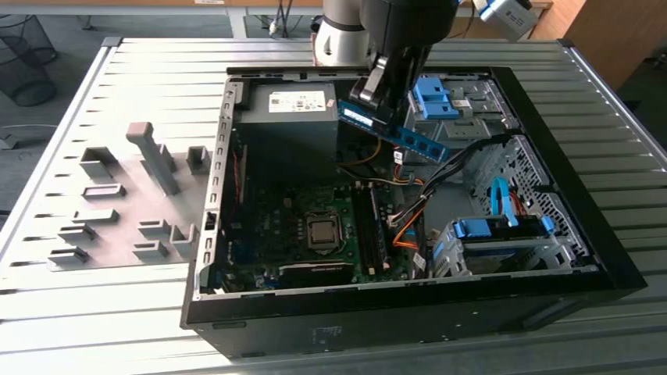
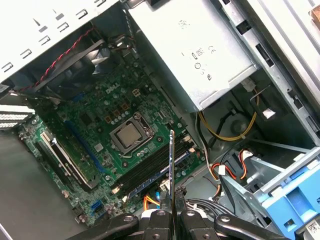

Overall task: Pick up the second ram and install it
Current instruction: 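Insert the second ram into the second slot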

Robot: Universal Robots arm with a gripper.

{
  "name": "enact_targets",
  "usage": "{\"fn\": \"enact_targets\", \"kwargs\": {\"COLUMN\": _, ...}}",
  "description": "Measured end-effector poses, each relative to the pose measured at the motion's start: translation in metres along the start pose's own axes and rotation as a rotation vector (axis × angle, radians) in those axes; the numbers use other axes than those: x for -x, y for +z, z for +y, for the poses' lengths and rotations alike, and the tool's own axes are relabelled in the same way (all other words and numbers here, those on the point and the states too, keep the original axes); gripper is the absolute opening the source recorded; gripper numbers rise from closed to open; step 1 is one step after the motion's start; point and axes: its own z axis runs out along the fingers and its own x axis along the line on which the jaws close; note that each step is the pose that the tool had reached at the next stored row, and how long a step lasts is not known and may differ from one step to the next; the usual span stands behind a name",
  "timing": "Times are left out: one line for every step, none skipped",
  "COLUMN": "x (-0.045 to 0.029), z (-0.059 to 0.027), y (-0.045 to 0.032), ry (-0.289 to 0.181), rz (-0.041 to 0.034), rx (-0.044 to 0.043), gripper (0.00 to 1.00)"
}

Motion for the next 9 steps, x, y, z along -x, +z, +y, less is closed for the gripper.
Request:
{"fn": "enact_targets", "kwargs": {"x": 0.0, "z": 0.0, "y": 0.0, "ry": 0.005, "rz": 0.0, "rx": -0.0002, "gripper": 0.14}}
{"fn": "enact_targets", "kwargs": {"x": 0.0, "z": 0.0, "y": 0.0, "ry": 0.01, "rz": 0.0, "rx": -0.0004, "gripper": 0.14}}
{"fn": "enact_targets", "kwargs": {"x": 0.0, "z": 0.0, "y": 0.0001, "ry": 0.016, "rz": 0.0, "rx": -0.0005, "gripper": 0.14}}
{"fn": "enact_targets", "kwargs": {"x": 0.0, "z": 0.0, "y": 0.0, "ry": 0.021, "rz": 0.0, "rx": -0.0007, "gripper": 0.14}}
{"fn": "enact_targets", "kwargs": {"x": 0.0, "z": 0.0, "y": 0.0, "ry": 0.026, "rz": 0.0001, "rx": -0.0009, "gripper": 0.14}}
{"fn": "enact_targets", "kwargs": {"x": 0.0, "z": 0.0, "y": 0.0001, "ry": 0.032, "rz": 0.0, "rx": -0.0011, "gripper": 0.14}}
{"fn": "enact_targets", "kwargs": {"x": 0.0, "z": 0.0, "y": 0.0, "ry": 0.037, "rz": 0.0001, "rx": -0.0013, "gripper": 0.14}}
{"fn": "enact_targets", "kwargs": {"x": 0.0, "z": 0.0, "y": 0.0001, "ry": 0.042, "rz": 0.0001, "rx": -0.0015, "gripper": 0.14}}
{"fn": "enact_targets", "kwargs": {"x": 0.0, "z": 0.0, "y": 0.0001, "ry": 0.047, "rz": 0.0001, "rx": -0.0016, "gripper": 0.14}}
